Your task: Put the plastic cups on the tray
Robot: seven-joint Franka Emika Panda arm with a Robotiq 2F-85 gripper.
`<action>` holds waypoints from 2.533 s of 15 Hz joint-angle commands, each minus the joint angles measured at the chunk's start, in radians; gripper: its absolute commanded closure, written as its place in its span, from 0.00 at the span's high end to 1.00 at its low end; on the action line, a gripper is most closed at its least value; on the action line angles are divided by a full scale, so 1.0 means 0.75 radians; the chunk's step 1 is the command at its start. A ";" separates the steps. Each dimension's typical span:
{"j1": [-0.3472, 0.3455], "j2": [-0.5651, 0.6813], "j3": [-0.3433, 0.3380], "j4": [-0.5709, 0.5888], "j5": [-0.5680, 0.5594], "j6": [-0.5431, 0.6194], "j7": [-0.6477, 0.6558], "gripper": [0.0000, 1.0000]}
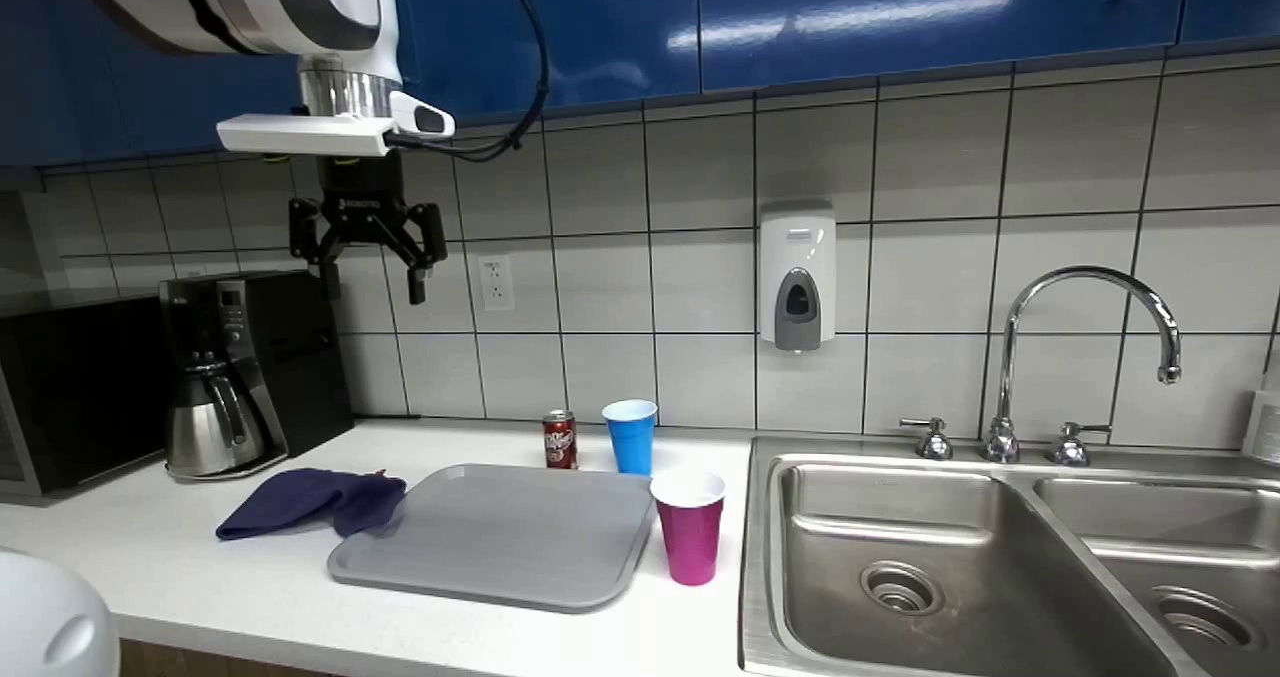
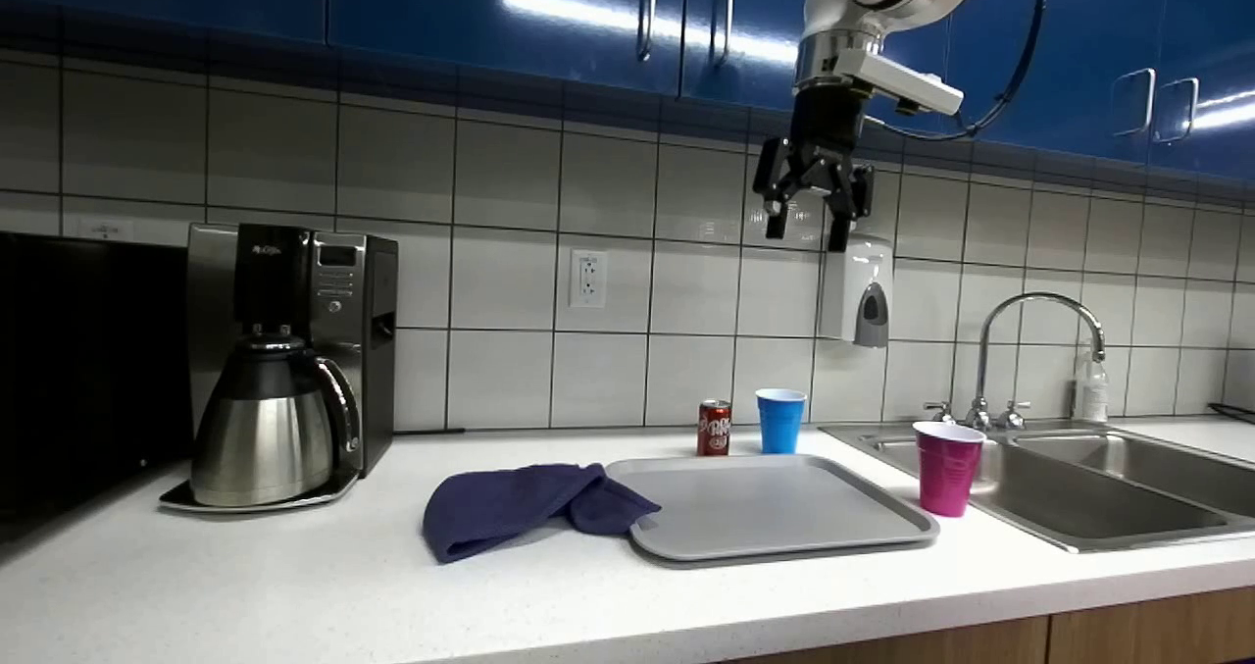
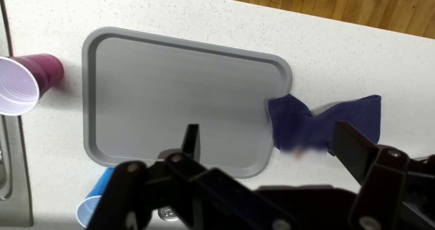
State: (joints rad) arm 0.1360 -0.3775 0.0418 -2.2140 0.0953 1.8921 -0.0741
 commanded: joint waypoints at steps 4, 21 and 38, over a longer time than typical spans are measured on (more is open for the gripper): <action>-0.042 -0.018 0.021 -0.118 -0.087 0.103 0.023 1.00; -0.193 0.087 -0.047 -0.195 -0.217 0.325 0.118 1.00; -0.294 0.423 -0.170 -0.044 -0.253 0.548 0.117 1.00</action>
State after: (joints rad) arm -0.0662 -0.1280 -0.0782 -2.3079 -0.0794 2.2850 -0.0021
